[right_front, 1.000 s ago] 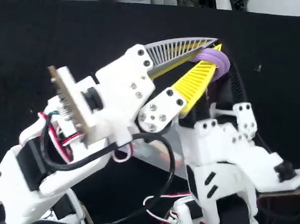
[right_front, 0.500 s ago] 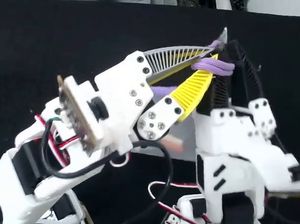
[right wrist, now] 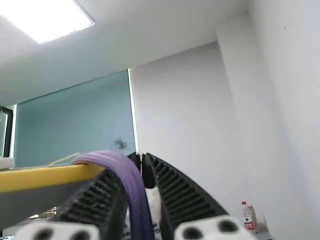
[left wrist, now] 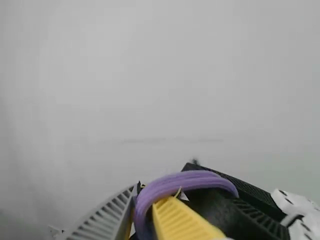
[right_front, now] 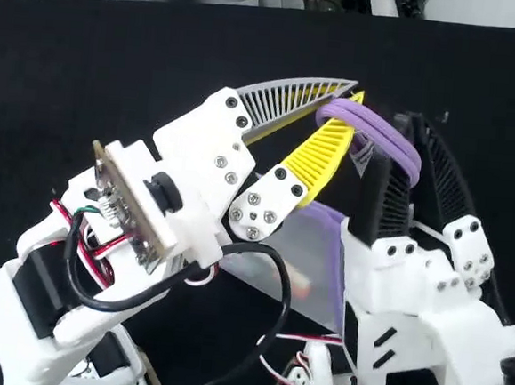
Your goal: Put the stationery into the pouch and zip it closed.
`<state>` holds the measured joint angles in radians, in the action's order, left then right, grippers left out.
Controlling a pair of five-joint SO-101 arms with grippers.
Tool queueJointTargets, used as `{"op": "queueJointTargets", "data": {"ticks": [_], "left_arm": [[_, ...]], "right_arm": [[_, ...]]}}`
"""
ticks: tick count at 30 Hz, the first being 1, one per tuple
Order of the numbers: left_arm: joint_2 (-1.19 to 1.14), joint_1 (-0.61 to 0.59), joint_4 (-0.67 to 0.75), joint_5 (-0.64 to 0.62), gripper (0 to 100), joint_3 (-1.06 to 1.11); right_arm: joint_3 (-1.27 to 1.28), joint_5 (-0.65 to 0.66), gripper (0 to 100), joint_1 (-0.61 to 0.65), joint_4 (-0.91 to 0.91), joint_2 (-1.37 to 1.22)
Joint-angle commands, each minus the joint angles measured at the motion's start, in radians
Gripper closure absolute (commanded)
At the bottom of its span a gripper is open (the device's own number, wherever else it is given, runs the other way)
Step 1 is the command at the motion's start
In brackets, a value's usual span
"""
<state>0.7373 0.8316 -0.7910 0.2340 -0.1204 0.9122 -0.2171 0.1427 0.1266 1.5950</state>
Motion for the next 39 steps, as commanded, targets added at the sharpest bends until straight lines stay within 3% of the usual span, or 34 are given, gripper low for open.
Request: {"op": "queueJointTargets", "data": {"ticks": [1,4,7,17,22,26,31,35,39], "left_arm": [[0.011,-0.01,-0.074,-0.115,89,-0.094],[0.008,-0.018,-0.169,-0.244,82,-0.194],[0.008,-0.013,-0.269,-0.276,82,-0.298],[0.021,-0.016,-0.677,-0.261,82,-0.616],[0.021,-0.019,-0.919,-0.129,82,-0.897],[0.041,-0.142,-0.971,-0.115,83,-1.043],[0.181,-0.36,-0.97,-0.107,87,-0.992],[0.298,-0.43,-0.97,-0.106,87,-0.792],[0.382,-0.489,-0.931,-0.117,87,-0.591]], "right_arm": [[-0.01,0.023,98.7,-0.029,-0.077,-0.101],[-0.01,0.025,98.7,-0.031,-0.12,-0.173],[-0.01,0.025,98.7,-0.031,-0.147,-0.223],[-0.171,0.075,98.7,-0.031,-0.201,-0.415],[-0.321,0.129,98.7,-0.031,-0.103,-0.578],[-0.429,0.123,98.7,-0.025,-0.055,-0.696],[-0.527,0.123,98.7,-0.029,-0.054,-0.763],[-0.559,0.127,98.7,-0.025,-0.006,-0.765],[-0.644,0.123,98.7,-0.023,0.15,-0.766]]}}
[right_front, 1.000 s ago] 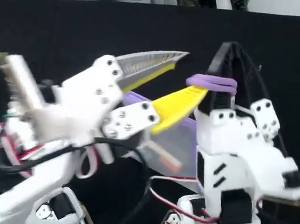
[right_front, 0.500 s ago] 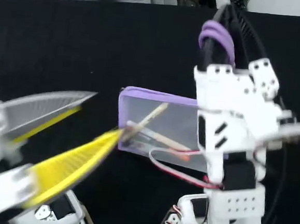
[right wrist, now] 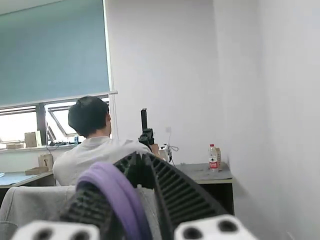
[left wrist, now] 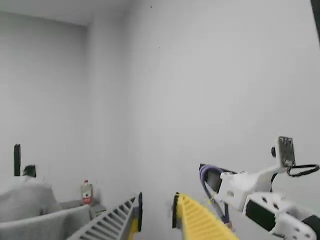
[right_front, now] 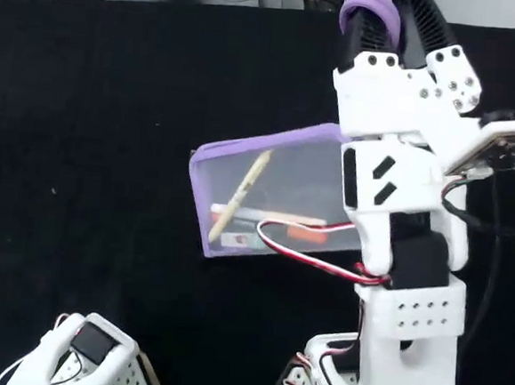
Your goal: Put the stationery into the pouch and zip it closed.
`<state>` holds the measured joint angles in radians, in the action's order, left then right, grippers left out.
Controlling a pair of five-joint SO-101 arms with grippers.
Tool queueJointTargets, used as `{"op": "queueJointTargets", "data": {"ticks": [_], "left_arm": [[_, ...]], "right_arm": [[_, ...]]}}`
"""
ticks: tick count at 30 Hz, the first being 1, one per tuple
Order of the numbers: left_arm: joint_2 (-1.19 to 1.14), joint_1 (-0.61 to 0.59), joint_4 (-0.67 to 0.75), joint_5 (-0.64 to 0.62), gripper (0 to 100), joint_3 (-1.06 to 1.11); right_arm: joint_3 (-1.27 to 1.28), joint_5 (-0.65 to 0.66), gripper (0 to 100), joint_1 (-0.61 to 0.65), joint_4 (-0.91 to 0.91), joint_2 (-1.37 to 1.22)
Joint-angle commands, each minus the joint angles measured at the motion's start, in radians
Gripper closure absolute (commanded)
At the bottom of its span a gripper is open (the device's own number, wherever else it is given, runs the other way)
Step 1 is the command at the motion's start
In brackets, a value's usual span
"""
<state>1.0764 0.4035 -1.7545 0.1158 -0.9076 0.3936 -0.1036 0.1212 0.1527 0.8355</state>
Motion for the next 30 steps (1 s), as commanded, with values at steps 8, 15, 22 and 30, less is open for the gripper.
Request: {"op": "queueJointTargets", "data": {"ticks": [8,15,22,30], "left_arm": [[0.049,-0.452,0.413,-0.235,87,0.573],[0.058,-0.862,0.568,-0.483,87,0.955],[0.06,-1.116,0.358,-0.508,87,1.079],[0.058,-1.452,0.39,-0.611,87,1.351]], "right_arm": [[-0.277,0.015,98.7,0.012,0.367,-0.012],[-0.286,0.017,98.7,0.068,0.404,-0.012],[-0.286,0.054,98.7,0.104,0.425,-0.013],[-0.36,0.178,98.7,0.241,0.543,-0.013]]}}
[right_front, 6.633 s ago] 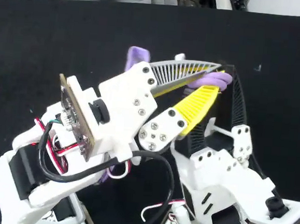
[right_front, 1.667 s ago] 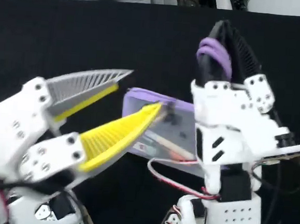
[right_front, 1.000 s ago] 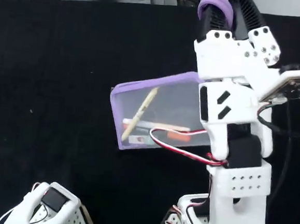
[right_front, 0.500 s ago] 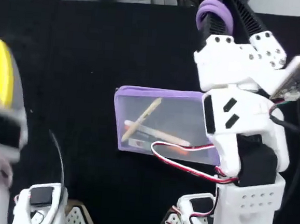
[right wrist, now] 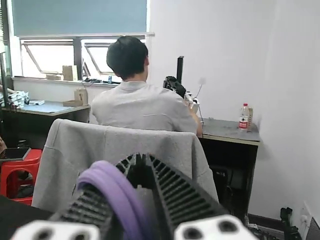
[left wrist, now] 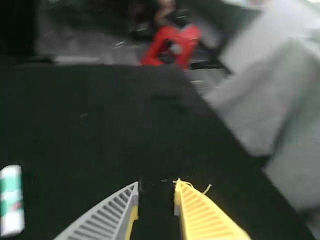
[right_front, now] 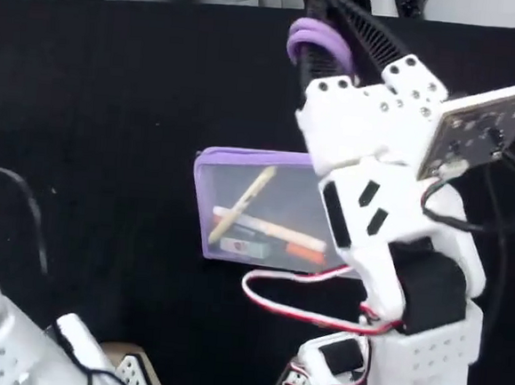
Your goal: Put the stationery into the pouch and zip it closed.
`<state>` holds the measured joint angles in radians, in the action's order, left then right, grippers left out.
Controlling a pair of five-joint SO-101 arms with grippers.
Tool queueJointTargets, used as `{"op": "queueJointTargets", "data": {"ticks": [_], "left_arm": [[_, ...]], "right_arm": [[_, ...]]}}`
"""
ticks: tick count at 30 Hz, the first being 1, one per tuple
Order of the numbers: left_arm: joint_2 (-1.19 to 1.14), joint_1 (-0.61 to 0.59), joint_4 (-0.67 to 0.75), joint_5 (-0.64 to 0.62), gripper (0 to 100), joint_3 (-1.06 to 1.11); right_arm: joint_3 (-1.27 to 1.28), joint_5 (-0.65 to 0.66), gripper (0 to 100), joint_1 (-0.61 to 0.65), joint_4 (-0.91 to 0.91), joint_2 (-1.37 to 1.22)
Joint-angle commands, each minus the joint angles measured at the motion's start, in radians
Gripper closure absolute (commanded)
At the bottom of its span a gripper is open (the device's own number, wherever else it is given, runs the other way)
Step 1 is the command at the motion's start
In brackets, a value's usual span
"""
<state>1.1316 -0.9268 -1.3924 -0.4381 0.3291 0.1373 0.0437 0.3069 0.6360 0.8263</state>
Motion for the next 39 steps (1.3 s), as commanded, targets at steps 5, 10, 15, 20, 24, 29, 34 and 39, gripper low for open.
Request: {"op": "queueJointTargets", "data": {"ticks": [5,10,15,20,24,29,34,39], "left_arm": [[0.003,-0.183,0.12,-0.092,87,0.338],[0.003,-0.367,0.353,-0.1,79,0.558],[-0.008,-0.463,0.635,-0.097,70,0.789],[-0.009,-0.463,0.838,-0.095,70,0.97],[-0.06,-0.463,0.81,-0.095,70,0.926],[-0.316,-0.464,0.643,-0.029,70,0.63],[-0.689,-0.544,0.486,-0.029,70,0.328],[-0.996,-0.585,0.442,-0.029,70,0.163]], "right_arm": [[-0.143,0.031,98.7,0.058,0.11,-0.004],[-0.139,0.031,98.7,0.084,0.11,-0.005],[-0.128,0.032,98.7,0.129,0.112,-0.007],[-0.114,0.032,98.7,0.155,0.109,-0.007],[-0.113,0.032,98.7,0.161,0.11,-0.007],[-0.117,0.032,98.7,0.161,0.11,-0.044],[-0.14,0.032,98.7,0.161,0.1,-0.127],[-0.18,0.032,98.7,0.161,0.11,-0.199]]}}
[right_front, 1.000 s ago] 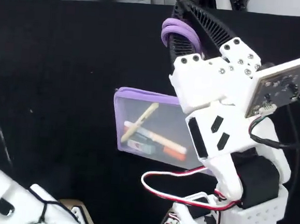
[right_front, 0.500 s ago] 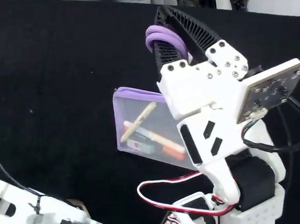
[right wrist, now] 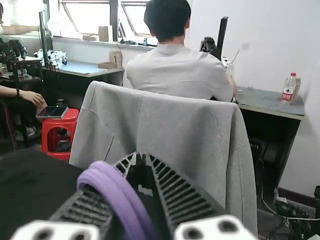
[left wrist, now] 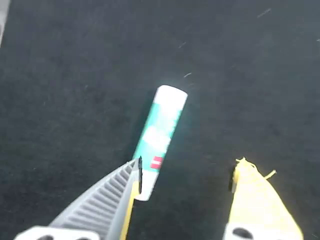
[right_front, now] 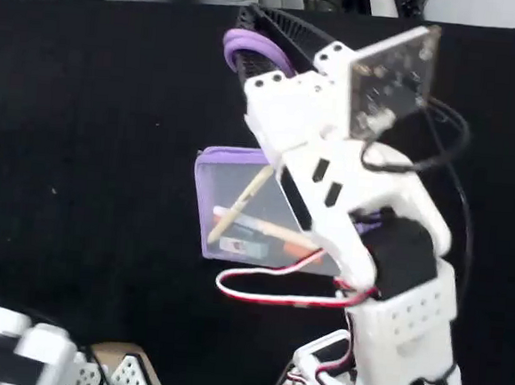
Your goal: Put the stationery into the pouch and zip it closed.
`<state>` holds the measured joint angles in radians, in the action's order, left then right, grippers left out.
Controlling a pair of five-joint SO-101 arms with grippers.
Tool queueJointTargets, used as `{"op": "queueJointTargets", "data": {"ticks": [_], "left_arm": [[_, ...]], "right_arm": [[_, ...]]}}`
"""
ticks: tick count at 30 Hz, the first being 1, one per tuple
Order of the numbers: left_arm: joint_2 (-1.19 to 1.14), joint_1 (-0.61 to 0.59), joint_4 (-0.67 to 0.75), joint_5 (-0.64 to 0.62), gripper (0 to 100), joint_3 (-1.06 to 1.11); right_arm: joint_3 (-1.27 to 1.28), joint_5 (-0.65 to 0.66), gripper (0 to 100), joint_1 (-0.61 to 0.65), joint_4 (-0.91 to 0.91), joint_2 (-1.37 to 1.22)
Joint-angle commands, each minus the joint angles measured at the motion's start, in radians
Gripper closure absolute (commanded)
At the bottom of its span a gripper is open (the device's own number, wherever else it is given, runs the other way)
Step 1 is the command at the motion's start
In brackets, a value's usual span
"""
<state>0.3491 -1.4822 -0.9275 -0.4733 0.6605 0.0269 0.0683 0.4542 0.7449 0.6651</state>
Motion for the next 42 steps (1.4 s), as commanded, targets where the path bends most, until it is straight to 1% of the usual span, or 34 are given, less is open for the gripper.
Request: {"op": "queueJointTargets", "data": {"ticks": [1,6,11,14,18,20,22,27,33,35,38,40,42], "left_arm": [[-0.267,-0.033,-0.018,0.006,70,-0.196],[-0.503,-0.028,-0.021,0.005,70,-0.349],[-0.657,-0.031,-0.026,0.005,71,-0.476],[-0.721,-0.028,-0.028,0.005,79,-0.526],[-0.749,-0.031,-0.029,0.009,90,-0.545],[-0.732,-0.033,-0.037,0.009,94,-0.545],[-0.694,-0.035,-0.094,0.011,95,-0.556],[-0.569,-0.028,-0.311,0.011,96,-0.628],[-0.428,0.022,-0.427,0.006,96,-0.711],[-0.381,0.056,-0.443,0.006,96,-0.727],[-0.305,0.097,-0.454,0.006,97,-0.73],[-0.247,0.102,-0.454,0.006,97,-0.72],[-0.19,0.096,-0.454,0.009,97,-0.719]], "right_arm": [[-0.07,0.008,98.7,0.014,0.002,-0.045],[-0.07,0.008,98.7,0.014,0.0,-0.051],[-0.07,0.008,98.7,0.014,-0.002,-0.053],[-0.07,0.008,98.7,0.014,-0.002,-0.053],[-0.07,0.008,98.7,0.014,-0.002,-0.051],[-0.07,0.008,98.7,0.015,-0.002,-0.051],[-0.07,0.008,98.7,0.035,0.0,-0.051],[-0.07,0.008,98.7,0.08,0.002,-0.051],[-0.071,0.009,98.7,0.13,0.029,-0.051],[-0.081,0.017,98.7,0.184,0.057,-0.051],[-0.105,0.114,98.7,0.304,0.126,-0.058],[-0.125,0.183,98.8,0.379,0.166,-0.056],[-0.165,0.196,98.8,0.413,0.215,-0.056]]}}
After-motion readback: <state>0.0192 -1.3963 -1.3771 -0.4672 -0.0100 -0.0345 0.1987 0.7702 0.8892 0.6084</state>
